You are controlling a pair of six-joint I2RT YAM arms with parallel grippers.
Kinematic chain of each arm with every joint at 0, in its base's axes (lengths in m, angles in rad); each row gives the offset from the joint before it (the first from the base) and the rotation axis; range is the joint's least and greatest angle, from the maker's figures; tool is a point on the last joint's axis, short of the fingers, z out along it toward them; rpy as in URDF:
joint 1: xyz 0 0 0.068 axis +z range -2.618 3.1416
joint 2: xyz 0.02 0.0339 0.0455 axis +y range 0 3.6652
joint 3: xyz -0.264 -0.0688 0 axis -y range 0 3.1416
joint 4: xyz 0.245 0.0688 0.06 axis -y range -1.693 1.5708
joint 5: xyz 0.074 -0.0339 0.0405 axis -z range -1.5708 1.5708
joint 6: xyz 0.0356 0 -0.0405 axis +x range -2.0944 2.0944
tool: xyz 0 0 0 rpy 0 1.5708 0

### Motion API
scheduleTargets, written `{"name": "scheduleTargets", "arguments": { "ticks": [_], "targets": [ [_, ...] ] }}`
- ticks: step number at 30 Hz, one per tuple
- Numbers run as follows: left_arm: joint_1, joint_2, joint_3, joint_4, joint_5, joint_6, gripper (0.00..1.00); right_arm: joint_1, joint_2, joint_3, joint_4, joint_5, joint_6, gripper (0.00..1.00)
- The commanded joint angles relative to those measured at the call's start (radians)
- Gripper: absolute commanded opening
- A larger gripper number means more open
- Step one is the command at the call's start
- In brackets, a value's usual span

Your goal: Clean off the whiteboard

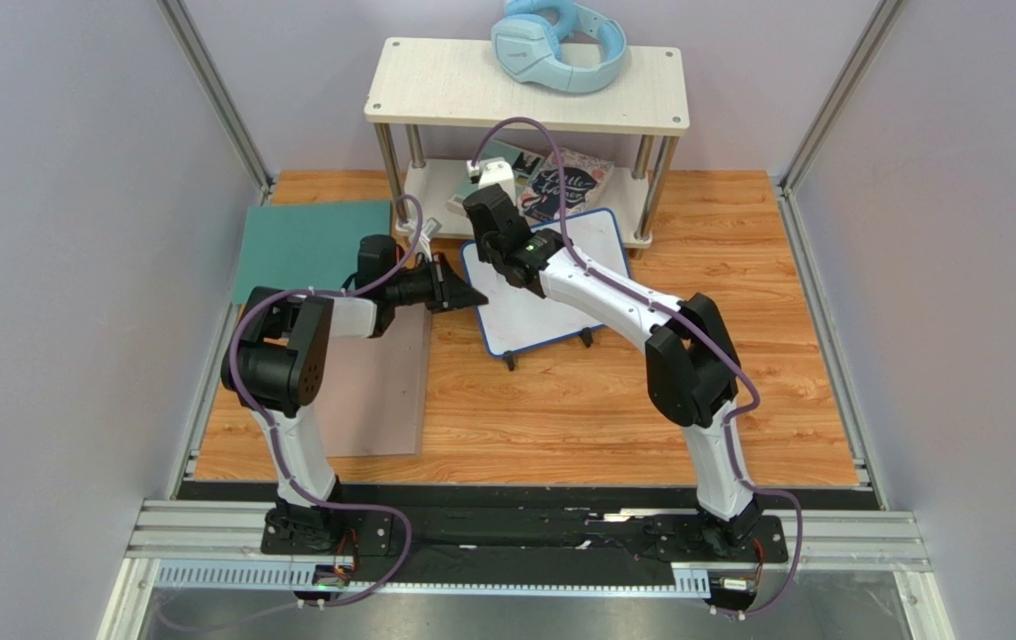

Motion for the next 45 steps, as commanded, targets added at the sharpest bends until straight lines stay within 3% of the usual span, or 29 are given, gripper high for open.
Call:
{"name": "scheduleTargets", "arguments": {
  "ticks": [1,13,22,45],
  "targets": [
    [-0.014,0.007,0.014,-0.011,-0.009,0.07,0.0,0.032,-0.018,-0.11,0.038,-0.062,0.005,0.0],
    [-0.014,0.002,0.011,-0.013,-0.01,0.071,0.0,0.073,-0.079,-0.322,-0.036,-0.065,-0.014,0.0],
    [-0.014,0.001,0.011,-0.013,-0.009,0.073,0.0,-0.029,-0.124,-0.465,-0.024,-0.181,0.083,0.0],
    [-0.014,-0.018,0.002,-0.01,-0.012,0.076,0.0,-0.048,-0.271,-0.658,-0.176,0.006,0.184,0.0]
  ]
}}
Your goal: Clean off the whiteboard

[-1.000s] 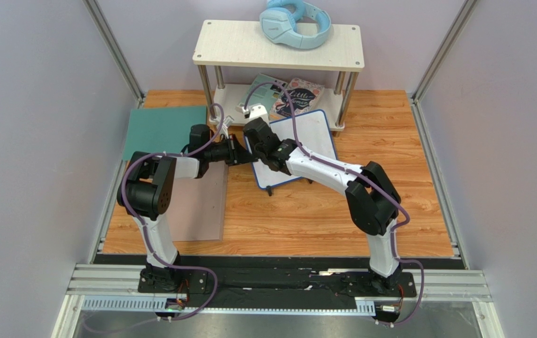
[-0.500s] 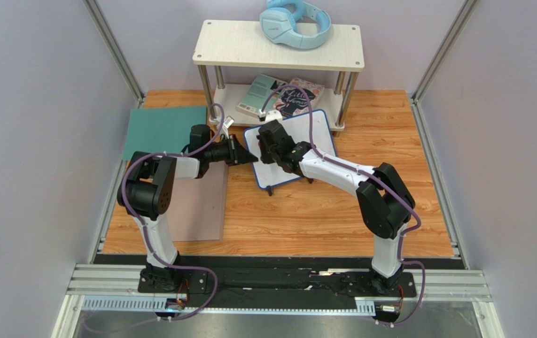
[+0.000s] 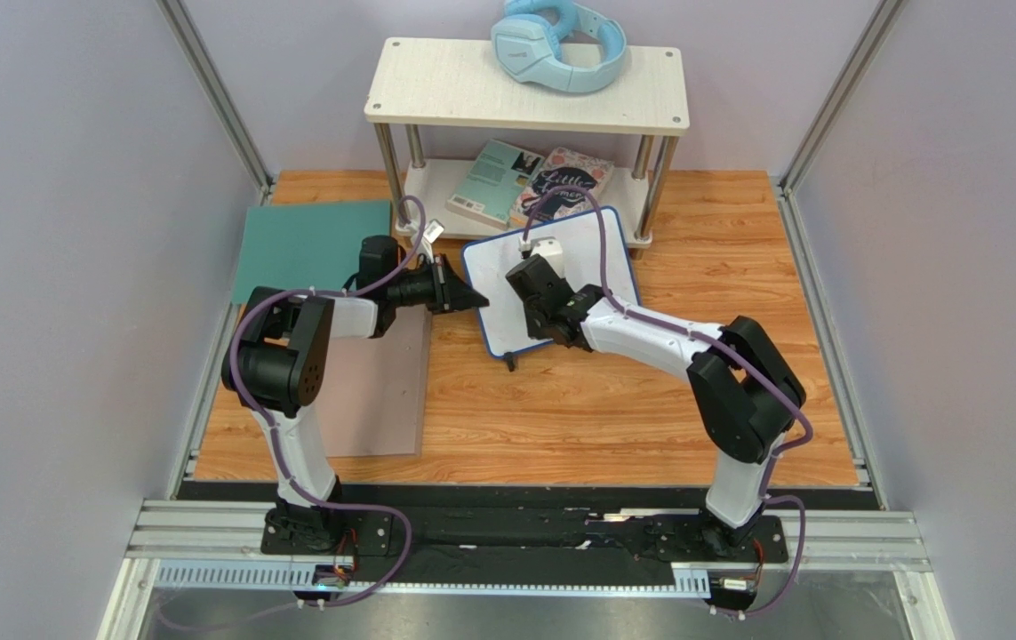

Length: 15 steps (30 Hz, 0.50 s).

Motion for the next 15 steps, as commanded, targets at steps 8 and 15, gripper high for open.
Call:
{"name": "scheduleTargets", "arguments": {
  "ticks": [8,15],
  "targets": [
    [-0.009,-0.04,0.015,-0.03,0.0,0.069,0.0,-0.038,-0.183,-0.111,-0.144,0.01,-0.023,0.0],
    [-0.009,-0.069,0.025,-0.062,0.04,0.096,0.0,-0.032,-0.356,-0.186,-0.191,-0.005,-0.015,0.0]
  ]
}}
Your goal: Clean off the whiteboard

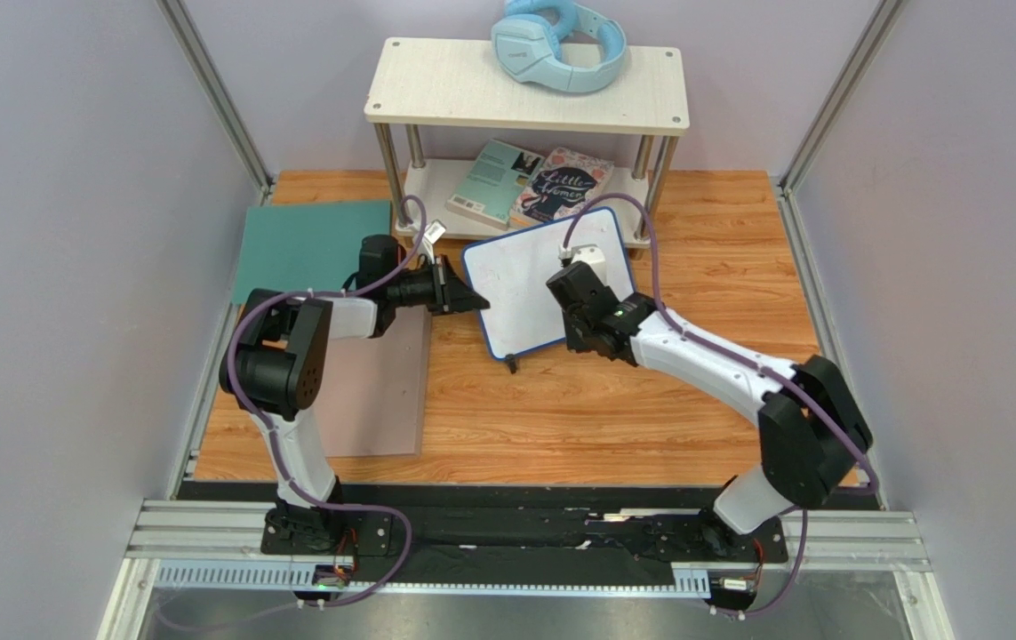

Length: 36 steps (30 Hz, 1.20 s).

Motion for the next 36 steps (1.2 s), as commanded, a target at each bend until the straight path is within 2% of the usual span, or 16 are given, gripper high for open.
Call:
{"name": "scheduleTargets", "arguments": {
  "ticks": [1,5,13,22,29,36],
  "targets": [
    [-0.005,-0.063,0.029,-0.062,0.011,0.088,0.0,0.007,-0.149,-0.057,-0.027,0.008,0.0,0.0],
    [-0.005,-0.088,0.038,-0.139,0.028,0.137,0.0,0.005,-0.19,-0.091,-0.057,0.022,0.011,0.0],
    [-0.004,-0.169,0.017,-0.281,-0.007,0.208,0.0,-0.024,-0.161,-0.123,-0.061,0.047,0.054,0.0],
    [-0.004,-0.229,-0.008,-0.43,-0.128,0.28,0.0,-0.025,-0.121,-0.131,-0.076,0.02,0.081,0.0],
    [-0.002,-0.229,0.045,-0.602,-0.256,0.363,0.0,-0.027,-0.082,-0.18,-0.108,-0.059,0.132,0.0],
    [-0.001,-0.249,0.041,-0.631,-0.336,0.39,0.0,-0.027,-0.096,-0.234,-0.093,-0.127,0.141,0.03]
  ]
}}
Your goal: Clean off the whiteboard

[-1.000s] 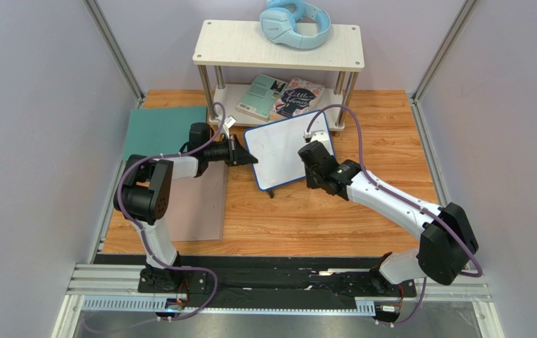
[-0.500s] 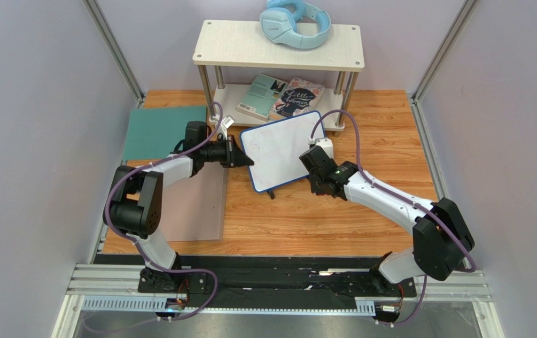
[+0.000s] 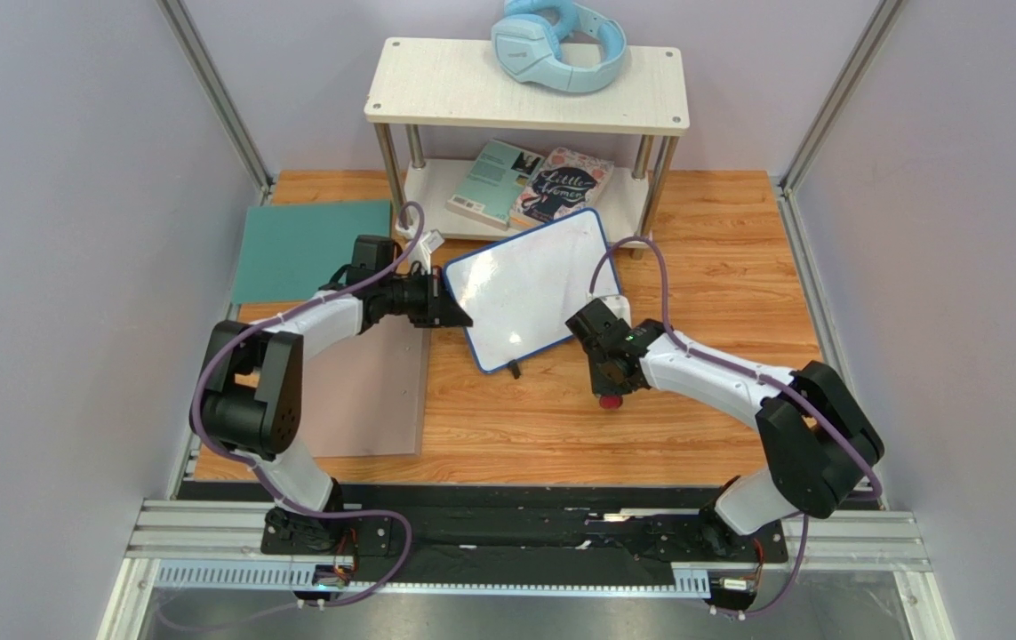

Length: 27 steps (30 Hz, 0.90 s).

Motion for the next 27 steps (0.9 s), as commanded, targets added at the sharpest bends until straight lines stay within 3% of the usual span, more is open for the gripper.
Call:
{"name": "scheduleTargets", "arguments": {
  "ticks": [1,4,5,7,8,11,19,27],
  "targets": [
    [-0.001,-0.032,0.022,-0.071,-0.16,0.1,0.0,-0.003,-0.016,-0.018,0.015,-0.054,0.022,0.05],
    [-0.002,-0.035,0.02,-0.085,-0.167,0.102,0.04,-0.003,-0.026,-0.03,0.022,-0.076,0.008,0.14],
    [-0.001,-0.047,0.013,-0.091,-0.175,0.099,0.08,-0.003,-0.042,-0.042,0.024,-0.076,0.009,0.31],
    [-0.001,-0.068,0.002,-0.096,-0.21,0.093,0.11,-0.003,-0.056,-0.05,0.03,-0.074,0.005,0.46],
    [-0.001,-0.088,-0.009,-0.101,-0.221,0.091,0.15,-0.003,-0.062,-0.051,0.03,-0.066,0.002,0.6],
    [-0.001,-0.121,-0.03,-0.102,-0.25,0.084,0.25,-0.001,-0.088,-0.048,0.03,-0.05,-0.006,0.76],
    [-0.001,-0.177,-0.06,-0.073,-0.241,0.067,0.5,-0.014,-0.113,0.011,0.047,-0.051,-0.049,0.86],
    [-0.001,-0.277,-0.076,-0.119,-0.284,0.058,0.61,-0.026,-0.072,0.05,0.076,-0.125,-0.067,0.88]
  ]
}}
